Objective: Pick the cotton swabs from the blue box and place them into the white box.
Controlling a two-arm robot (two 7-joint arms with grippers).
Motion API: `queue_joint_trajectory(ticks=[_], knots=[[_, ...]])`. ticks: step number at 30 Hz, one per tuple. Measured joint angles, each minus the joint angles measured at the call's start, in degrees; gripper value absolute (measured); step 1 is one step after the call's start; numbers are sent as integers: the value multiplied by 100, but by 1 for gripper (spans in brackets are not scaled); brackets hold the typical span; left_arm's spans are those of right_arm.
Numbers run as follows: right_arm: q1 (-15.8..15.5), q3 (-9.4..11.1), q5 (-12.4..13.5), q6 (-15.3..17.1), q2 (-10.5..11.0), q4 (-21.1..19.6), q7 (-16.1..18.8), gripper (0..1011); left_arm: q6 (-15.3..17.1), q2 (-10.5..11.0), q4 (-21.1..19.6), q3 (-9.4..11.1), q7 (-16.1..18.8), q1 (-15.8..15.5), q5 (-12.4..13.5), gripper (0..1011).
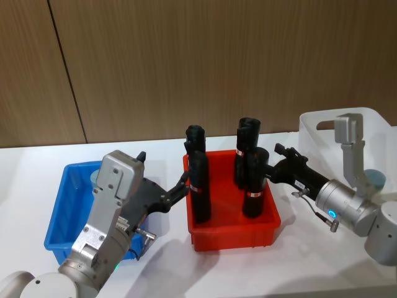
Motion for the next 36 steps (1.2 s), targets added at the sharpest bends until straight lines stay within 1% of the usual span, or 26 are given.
queue_joint_trajectory(ticks=[14,16,24,26,27,29,30,33,34,36], knots=[[236,-56,-27,-103,-74,446,193,1001,0,0,0,0,0,0,0,1004],[305,-75,-53,-135,-97,580,225,1001,0,0,0,0,0,0,0,1004],[467,-119,-109,-222,-156,884,288,999,0,0,0,0,0,0,0,1004],[525,-134,-138,-257,-174,980,299,967,0,0,0,0,0,0,0,1004],[558,-144,-146,-273,-188,1056,302,929,0,0,0,0,0,0,0,1004],[589,-152,-158,-298,-198,1118,307,907,0,0,0,0,0,0,0,1004],[623,-161,-172,-317,-211,1181,311,850,0,0,0,0,0,0,0,1004],[674,-173,-186,-350,-230,1285,316,797,0,0,0,0,0,0,0,1004],[705,-180,-191,-377,-241,1344,319,745,0,0,0,0,0,0,0,1004],[737,-185,-194,-398,-253,1396,321,707,0,0,0,0,0,0,0,1004]])
